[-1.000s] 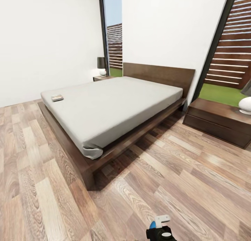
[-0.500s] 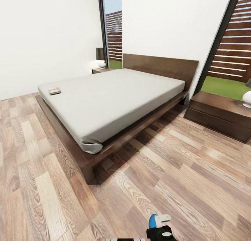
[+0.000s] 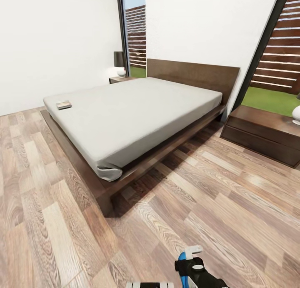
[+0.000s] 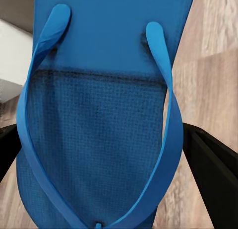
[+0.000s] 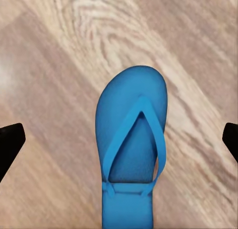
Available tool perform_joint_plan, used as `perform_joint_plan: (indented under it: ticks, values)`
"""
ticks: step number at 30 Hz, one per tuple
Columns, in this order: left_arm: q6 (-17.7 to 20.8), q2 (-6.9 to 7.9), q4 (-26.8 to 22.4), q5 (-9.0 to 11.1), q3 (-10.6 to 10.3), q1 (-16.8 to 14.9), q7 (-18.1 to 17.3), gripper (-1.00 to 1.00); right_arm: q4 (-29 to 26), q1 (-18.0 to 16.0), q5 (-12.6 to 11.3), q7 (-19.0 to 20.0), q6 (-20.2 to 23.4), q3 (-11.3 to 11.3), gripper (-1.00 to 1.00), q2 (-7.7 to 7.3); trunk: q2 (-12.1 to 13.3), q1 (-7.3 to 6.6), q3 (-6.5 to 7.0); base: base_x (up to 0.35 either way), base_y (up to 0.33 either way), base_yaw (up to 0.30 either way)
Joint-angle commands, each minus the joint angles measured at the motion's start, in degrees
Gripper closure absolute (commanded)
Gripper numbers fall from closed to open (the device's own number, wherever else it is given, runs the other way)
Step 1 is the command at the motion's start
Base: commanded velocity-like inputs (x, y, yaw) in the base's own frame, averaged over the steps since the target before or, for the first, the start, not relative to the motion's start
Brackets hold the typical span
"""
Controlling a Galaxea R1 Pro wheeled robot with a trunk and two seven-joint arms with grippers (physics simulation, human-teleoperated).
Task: In the bedroom, move the book from the bed onto either nightstand, and place the two sandals side by side next to the bed.
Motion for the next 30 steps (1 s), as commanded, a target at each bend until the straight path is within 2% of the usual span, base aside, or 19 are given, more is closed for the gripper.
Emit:
perform_joint_plan:
  ticks: [1,5,9,18,25,30]
  values:
    - [-0.1,0.00,0.0,0.5,-0.5,0.0,0.2,1.00,-0.1,-0.3,-0.2,-0.3,0.8,0.5,-1.00,-0.14,0.0,0.01,-0.27,0.000,0.000,0.000]
    - [-0.1,0.00,0.0,0.5,-0.5,0.0,0.1,1.00,-0.2,-1.3,-0.2,-0.3,3.4,0.4,-1.00,-0.42,-0.1,0.12,-1.16,0.000,0.000,0.000]
    - [-0.1,0.00,-0.1,0.4,-0.5,0.0,0.1,1.00,-0.3,-1.7,-0.2,-0.3,4.5,0.4,-1.00,-0.53,-0.1,0.12,-1.16,0.000,0.000,0.000]
    - [-0.1,-0.08,-0.1,0.4,-0.5,0.0,0.1,1.00,-0.3,-2.3,-0.2,-0.3,5.0,0.4,-1.00,-0.61,-0.2,0.32,-2.93,0.000,0.000,0.000]
    - [-0.1,-0.15,-0.1,0.4,-0.5,0.0,0.1,1.00,-0.3,-3.1,-0.2,-0.3,5.1,0.4,-1.00,-0.56,-0.2,0.32,-2.93,0.000,0.000,0.000]
    - [-0.1,-0.17,-0.1,0.4,-0.5,0.0,0.1,1.00,-0.3,-3.6,-0.3,-0.3,5.1,0.4,-1.00,-0.52,-0.3,0.45,-4.04,0.000,0.000,0.000]
